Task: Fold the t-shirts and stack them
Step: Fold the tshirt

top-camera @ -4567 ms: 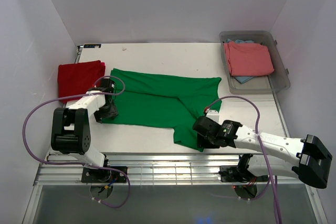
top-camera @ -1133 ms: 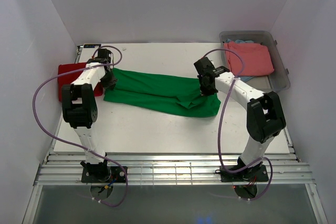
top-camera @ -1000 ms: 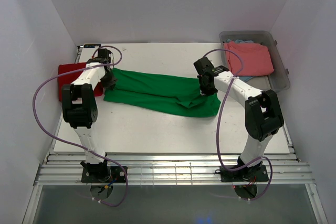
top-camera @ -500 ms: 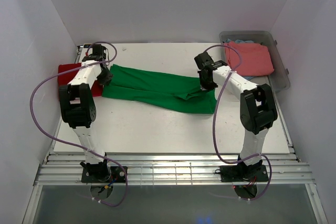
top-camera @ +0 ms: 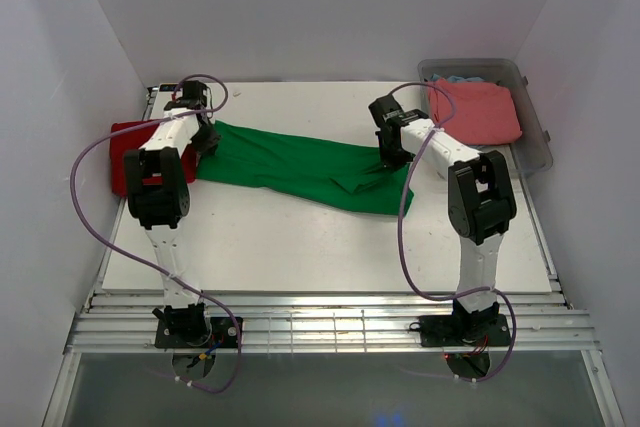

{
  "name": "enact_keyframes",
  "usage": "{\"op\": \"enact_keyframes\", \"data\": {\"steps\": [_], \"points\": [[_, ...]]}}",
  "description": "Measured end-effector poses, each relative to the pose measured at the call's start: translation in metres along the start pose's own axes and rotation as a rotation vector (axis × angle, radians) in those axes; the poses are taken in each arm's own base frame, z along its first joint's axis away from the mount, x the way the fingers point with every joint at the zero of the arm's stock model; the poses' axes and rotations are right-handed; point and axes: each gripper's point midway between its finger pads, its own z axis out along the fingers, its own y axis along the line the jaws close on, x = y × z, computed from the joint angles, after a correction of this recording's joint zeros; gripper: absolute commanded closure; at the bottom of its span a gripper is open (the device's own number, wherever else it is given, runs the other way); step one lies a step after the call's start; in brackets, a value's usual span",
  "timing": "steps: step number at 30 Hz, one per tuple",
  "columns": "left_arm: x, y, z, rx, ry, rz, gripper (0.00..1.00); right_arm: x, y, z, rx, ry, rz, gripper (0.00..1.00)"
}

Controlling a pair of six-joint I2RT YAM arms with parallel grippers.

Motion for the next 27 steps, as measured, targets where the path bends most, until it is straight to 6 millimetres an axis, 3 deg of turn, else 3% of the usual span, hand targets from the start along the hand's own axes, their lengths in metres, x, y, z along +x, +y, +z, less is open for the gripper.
{"op": "enact_keyframes", "data": {"steps": [5, 6, 7, 9, 10, 11, 14, 17, 19, 23, 26, 27], "points": [[-0.011, -0.011, 0.004, 0.034, -0.015, 0.01, 0.97, -0.014, -0.002, 0.005, 0.003, -0.008, 0.012, 0.92], [-0.013, -0.012, 0.004, 0.039, -0.017, 0.013, 0.91, -0.018, -0.002, 0.005, 0.003, -0.011, 0.015, 0.89], [-0.013, -0.013, 0.004, 0.043, -0.017, 0.019, 0.75, -0.022, -0.002, 0.006, 0.003, -0.015, 0.018, 0.81], [-0.017, -0.016, 0.004, 0.057, -0.022, 0.037, 0.55, -0.032, -0.003, 0.009, 0.001, -0.028, 0.033, 0.54], [-0.019, -0.018, 0.004, 0.064, -0.027, 0.041, 0.42, -0.036, -0.003, 0.009, -0.001, -0.033, 0.043, 0.51], [-0.022, -0.019, 0.003, 0.07, -0.034, 0.05, 0.36, -0.04, -0.006, 0.01, 0.002, -0.04, 0.051, 0.5], [-0.028, -0.024, 0.001, 0.077, -0.057, 0.062, 0.35, -0.049, -0.017, 0.006, 0.024, -0.068, 0.079, 0.46], [-0.028, -0.031, -0.001, 0.079, -0.078, 0.09, 0.35, -0.059, -0.024, -0.005, 0.014, -0.135, 0.109, 0.44], [-0.025, -0.045, -0.007, 0.093, -0.1, 0.119, 0.35, -0.057, -0.024, -0.023, -0.033, -0.164, 0.116, 0.44], [0.01, -0.1, -0.039, 0.162, -0.147, 0.229, 0.43, -0.067, -0.002, -0.064, -0.204, -0.234, 0.117, 0.49], [0.058, -0.157, -0.074, 0.263, -0.172, 0.327, 0.82, -0.06, 0.025, -0.075, -0.322, -0.244, 0.086, 0.54], [0.077, -0.173, -0.084, 0.295, -0.173, 0.36, 1.0, -0.05, 0.035, -0.073, -0.355, -0.223, 0.069, 0.55]]}}
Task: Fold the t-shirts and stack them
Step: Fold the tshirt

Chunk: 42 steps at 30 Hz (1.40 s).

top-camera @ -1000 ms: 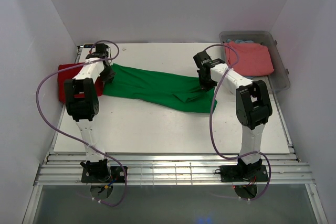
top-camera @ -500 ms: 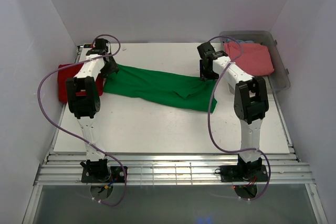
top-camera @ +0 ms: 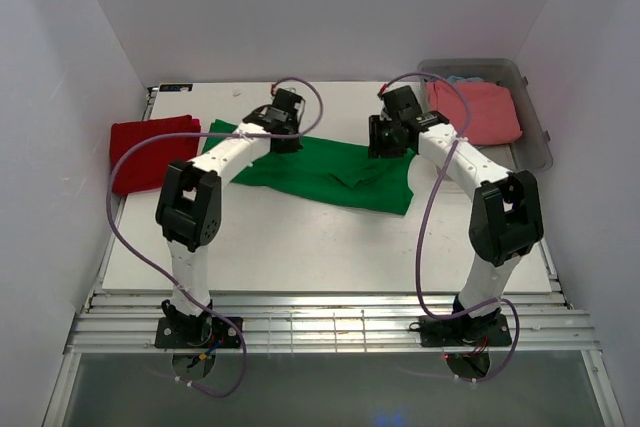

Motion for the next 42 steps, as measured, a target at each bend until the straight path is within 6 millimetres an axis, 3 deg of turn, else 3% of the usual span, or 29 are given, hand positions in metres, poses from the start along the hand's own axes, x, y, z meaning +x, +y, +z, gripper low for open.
{"op": "enact_keyframes", "data": {"steps": [2, 4, 7, 10, 13, 19, 22, 25, 27, 31, 42], "points": [[0.028, -0.043, -0.01, 0.066, 0.018, 0.059, 1.0, 0.028, 0.013, 0.009, -0.051, 0.067, -0.013, 0.55], [0.055, -0.066, -0.014, 0.102, 0.053, 0.098, 1.0, 0.056, 0.022, 0.017, -0.086, 0.137, -0.024, 0.54], [0.094, -0.07, -0.011, 0.096, 0.124, 0.11, 1.0, 0.087, 0.034, 0.026, -0.13, 0.222, -0.033, 0.53], [0.114, -0.063, -0.006, 0.071, 0.164, 0.1, 1.0, 0.095, 0.041, 0.03, -0.153, 0.244, -0.032, 0.53], [0.125, -0.058, -0.002, 0.054, 0.186, 0.091, 1.0, 0.095, 0.049, 0.03, -0.174, 0.242, -0.033, 0.53], [0.128, -0.069, -0.002, 0.073, 0.172, 0.086, 1.0, 0.102, 0.056, 0.041, -0.189, 0.264, -0.035, 0.53], [0.131, -0.075, -0.002, 0.081, 0.169, 0.089, 1.0, 0.11, 0.055, 0.049, -0.182, 0.289, -0.031, 0.61], [0.134, -0.078, 0.0, 0.083, 0.169, 0.094, 1.0, 0.115, 0.054, 0.053, -0.177, 0.305, -0.024, 0.79], [0.134, -0.079, 0.0, 0.084, 0.164, 0.094, 1.0, 0.113, 0.055, 0.054, -0.178, 0.304, -0.019, 0.88], [0.136, -0.079, 0.0, 0.077, 0.155, 0.096, 1.0, 0.1, 0.06, 0.054, -0.186, 0.277, -0.017, 0.91], [0.138, -0.079, -0.001, 0.084, 0.116, 0.076, 1.0, 0.009, 0.084, 0.072, -0.187, 0.109, -0.055, 0.87]]}}
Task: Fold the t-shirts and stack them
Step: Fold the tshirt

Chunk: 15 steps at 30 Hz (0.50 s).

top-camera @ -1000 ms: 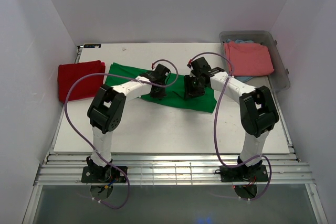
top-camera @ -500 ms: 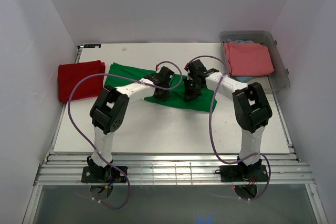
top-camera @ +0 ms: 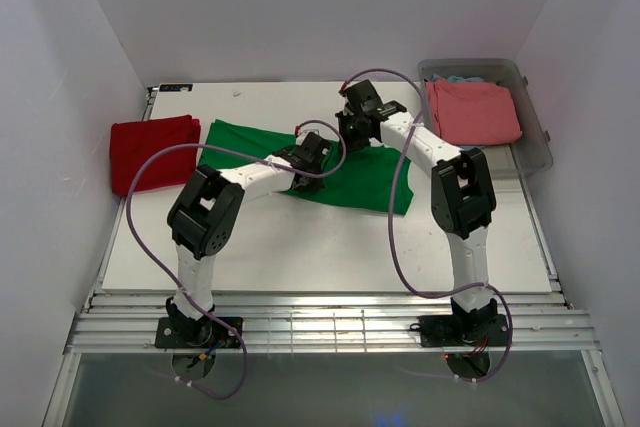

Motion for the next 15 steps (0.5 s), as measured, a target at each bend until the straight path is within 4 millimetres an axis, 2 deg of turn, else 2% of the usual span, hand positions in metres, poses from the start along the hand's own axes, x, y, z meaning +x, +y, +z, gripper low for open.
{"op": "enact_keyframes", "data": {"steps": [3, 4, 6, 11, 13, 15], "points": [[0.001, 0.001, -0.001, 0.002, -0.005, -0.006, 1.0, -0.01, -0.011, 0.007, 0.066, -0.026, -0.003, 0.77], [0.001, 0.001, -0.001, 0.003, -0.007, -0.007, 1.0, -0.01, -0.017, 0.008, 0.097, -0.031, -0.003, 0.67], [0.002, 0.001, -0.002, 0.004, -0.009, -0.009, 1.0, -0.012, -0.031, 0.009, 0.172, -0.046, -0.005, 0.62], [0.005, 0.002, -0.006, 0.001, -0.008, -0.005, 1.0, -0.022, -0.053, -0.003, 0.299, -0.114, -0.022, 0.6], [0.007, 0.003, -0.008, -0.003, -0.002, 0.0, 1.0, -0.017, -0.055, -0.019, 0.311, -0.13, -0.026, 0.6], [0.007, 0.002, -0.012, -0.002, 0.001, 0.01, 1.0, -0.01, -0.052, -0.044, 0.302, -0.144, -0.025, 0.62]]}}
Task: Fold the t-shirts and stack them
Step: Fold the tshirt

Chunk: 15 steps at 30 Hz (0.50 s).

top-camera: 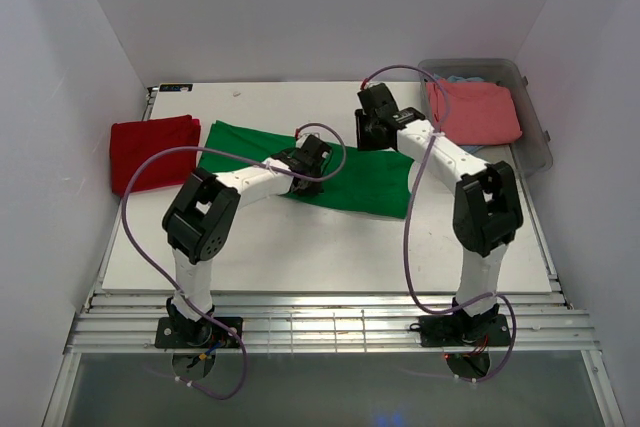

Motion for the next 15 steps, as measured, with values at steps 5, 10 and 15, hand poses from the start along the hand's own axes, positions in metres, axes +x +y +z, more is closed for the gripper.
{"op": "enact_keyframes", "data": {"steps": [5, 10, 15], "points": [[-0.026, -0.024, -0.021, 0.068, -0.054, 0.014, 1.0, 0.01, 0.006, -0.054, -0.073, -0.033, 0.033, 0.75], [-0.074, -0.048, -0.068, 0.129, -0.211, 0.028, 1.0, 0.077, 0.015, -0.057, -0.091, 0.078, 0.042, 0.92], [-0.113, -0.012, -0.115, 0.031, -0.379, 0.028, 1.0, 0.132, 0.006, -0.039, -0.039, 0.215, 0.046, 0.92]]}}
